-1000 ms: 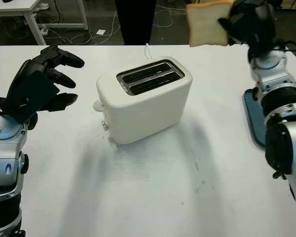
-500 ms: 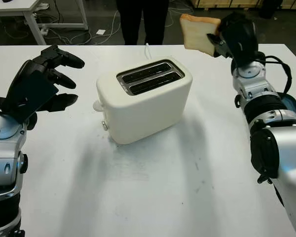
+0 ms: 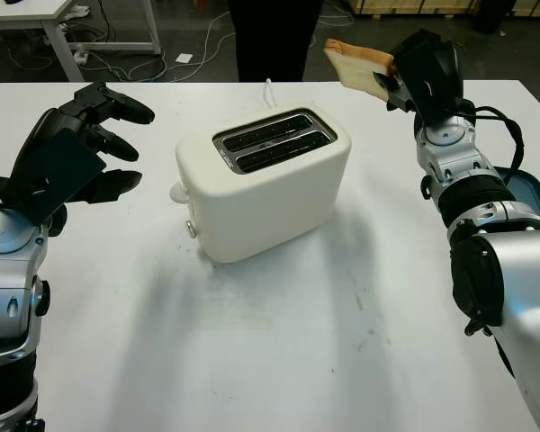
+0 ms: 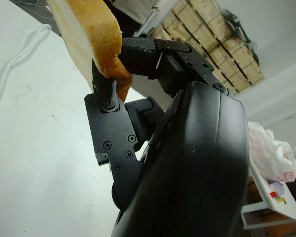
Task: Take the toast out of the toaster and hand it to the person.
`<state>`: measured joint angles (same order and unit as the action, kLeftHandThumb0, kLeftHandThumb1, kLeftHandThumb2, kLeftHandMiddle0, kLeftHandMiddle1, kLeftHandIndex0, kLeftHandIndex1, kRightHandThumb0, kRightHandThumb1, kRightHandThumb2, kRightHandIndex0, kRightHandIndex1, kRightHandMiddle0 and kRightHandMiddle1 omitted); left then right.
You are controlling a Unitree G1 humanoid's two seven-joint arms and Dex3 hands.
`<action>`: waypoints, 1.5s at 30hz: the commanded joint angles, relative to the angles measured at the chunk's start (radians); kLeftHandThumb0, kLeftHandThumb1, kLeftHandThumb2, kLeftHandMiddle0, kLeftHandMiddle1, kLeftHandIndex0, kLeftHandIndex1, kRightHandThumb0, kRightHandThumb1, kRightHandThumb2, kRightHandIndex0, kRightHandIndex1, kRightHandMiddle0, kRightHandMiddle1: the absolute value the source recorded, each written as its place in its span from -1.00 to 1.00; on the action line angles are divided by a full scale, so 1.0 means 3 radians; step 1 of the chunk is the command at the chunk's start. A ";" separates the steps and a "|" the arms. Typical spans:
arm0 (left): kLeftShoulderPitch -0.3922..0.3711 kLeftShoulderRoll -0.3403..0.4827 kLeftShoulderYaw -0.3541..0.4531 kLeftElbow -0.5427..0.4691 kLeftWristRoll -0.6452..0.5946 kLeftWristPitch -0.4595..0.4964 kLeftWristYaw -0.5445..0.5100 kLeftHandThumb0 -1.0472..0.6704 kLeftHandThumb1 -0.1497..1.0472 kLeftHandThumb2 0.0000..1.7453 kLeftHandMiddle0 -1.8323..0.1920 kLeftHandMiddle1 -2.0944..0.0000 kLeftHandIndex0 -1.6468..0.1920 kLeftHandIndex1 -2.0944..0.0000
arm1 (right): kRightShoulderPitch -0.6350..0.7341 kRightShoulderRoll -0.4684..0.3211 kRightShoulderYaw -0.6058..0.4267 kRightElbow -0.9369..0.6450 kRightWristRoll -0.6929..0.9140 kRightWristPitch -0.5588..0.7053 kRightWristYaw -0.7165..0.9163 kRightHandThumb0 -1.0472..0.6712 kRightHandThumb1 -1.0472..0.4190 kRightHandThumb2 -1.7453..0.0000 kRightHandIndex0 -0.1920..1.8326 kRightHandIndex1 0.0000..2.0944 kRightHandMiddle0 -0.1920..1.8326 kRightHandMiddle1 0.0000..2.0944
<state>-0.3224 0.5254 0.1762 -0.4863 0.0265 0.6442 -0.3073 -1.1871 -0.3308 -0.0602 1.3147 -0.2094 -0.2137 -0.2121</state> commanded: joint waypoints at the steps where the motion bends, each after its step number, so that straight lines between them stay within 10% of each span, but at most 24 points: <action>1: 0.0005 0.0049 -0.0007 -0.0008 0.0017 -0.0014 0.0001 0.76 0.79 -0.68 0.54 -0.42 0.51 -0.13 | 0.0072 0.0036 -0.0002 0.0029 0.0016 -0.0042 0.0029 0.01 -0.83 0.79 -0.07 0.67 -0.18 0.67; 45: 0.0011 0.0034 0.0016 -0.0002 0.0000 -0.0036 0.0004 0.71 0.77 -0.71 0.51 -0.43 0.49 -0.12 | 0.0087 0.0156 -0.0064 0.0053 0.0036 0.0161 0.0289 -0.06 -0.83 0.73 -0.04 0.67 -0.24 0.67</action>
<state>-0.3212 0.5247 0.1755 -0.4935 0.0266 0.6503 -0.3067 -1.1614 -0.2923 -0.0793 1.3293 -0.2076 -0.1794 -0.1335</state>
